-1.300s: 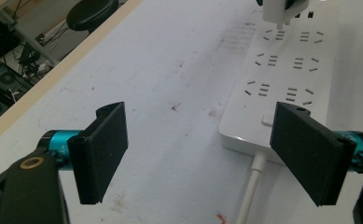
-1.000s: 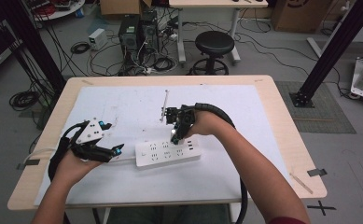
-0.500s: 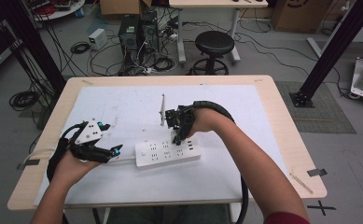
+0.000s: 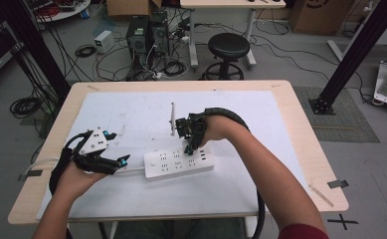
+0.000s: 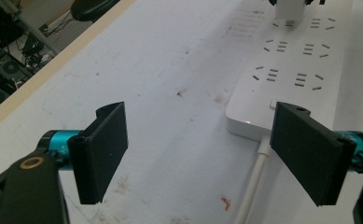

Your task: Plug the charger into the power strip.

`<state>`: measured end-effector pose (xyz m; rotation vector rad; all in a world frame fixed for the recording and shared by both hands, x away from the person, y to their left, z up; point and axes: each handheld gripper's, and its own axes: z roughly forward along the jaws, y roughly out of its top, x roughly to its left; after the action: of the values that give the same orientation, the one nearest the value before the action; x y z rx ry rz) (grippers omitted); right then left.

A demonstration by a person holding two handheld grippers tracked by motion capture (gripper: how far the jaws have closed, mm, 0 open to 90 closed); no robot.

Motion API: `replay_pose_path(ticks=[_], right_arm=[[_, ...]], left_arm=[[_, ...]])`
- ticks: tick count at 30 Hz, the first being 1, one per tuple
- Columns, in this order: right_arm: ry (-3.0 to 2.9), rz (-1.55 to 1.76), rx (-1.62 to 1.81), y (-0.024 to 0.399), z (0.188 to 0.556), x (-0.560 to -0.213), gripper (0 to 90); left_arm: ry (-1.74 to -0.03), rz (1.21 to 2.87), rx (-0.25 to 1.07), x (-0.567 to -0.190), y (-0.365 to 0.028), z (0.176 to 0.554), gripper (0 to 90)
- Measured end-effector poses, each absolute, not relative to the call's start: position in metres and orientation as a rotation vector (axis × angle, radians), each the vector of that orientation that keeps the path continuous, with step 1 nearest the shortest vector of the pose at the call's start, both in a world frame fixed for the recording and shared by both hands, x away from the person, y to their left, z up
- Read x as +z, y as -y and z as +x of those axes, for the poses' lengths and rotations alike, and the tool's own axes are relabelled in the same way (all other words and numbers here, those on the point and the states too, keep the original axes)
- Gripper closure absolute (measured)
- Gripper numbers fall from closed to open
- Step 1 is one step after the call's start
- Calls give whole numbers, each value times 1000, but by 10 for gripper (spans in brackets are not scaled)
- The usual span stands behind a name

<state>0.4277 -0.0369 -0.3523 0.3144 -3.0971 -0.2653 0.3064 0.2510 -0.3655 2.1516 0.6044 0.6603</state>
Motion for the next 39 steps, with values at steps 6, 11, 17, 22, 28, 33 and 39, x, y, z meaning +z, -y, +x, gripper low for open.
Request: replay_pose_path(ticks=[6, 11, 17, 22, 28, 33, 39], right_arm=[[3102, 323, -227, 34, 426, -356, 636], [3113, 341, -168, 30, 423, -363, 637], [3102, 297, -188, 32, 426, -364, 639], [3110, 279, -199, 33, 425, -365, 639], [3113, 283, -222, 33, 425, -366, 640], [3120, 266, -210, 31, 423, -369, 640], [3130, 251, -205, 32, 421, -369, 639]], left_arm=[[-604, 2152, 658, -366, -252, 307, 192], [-603, 2151, 658, -366, -251, 307, 192], [-597, 2150, 657, -365, -249, 307, 192], [-594, 2149, 665, -363, -248, 307, 192], [-593, 2149, 659, -364, -245, 309, 192], [-585, 2153, 651, -366, -240, 311, 192], [-580, 2147, 649, -366, -239, 311, 192]])
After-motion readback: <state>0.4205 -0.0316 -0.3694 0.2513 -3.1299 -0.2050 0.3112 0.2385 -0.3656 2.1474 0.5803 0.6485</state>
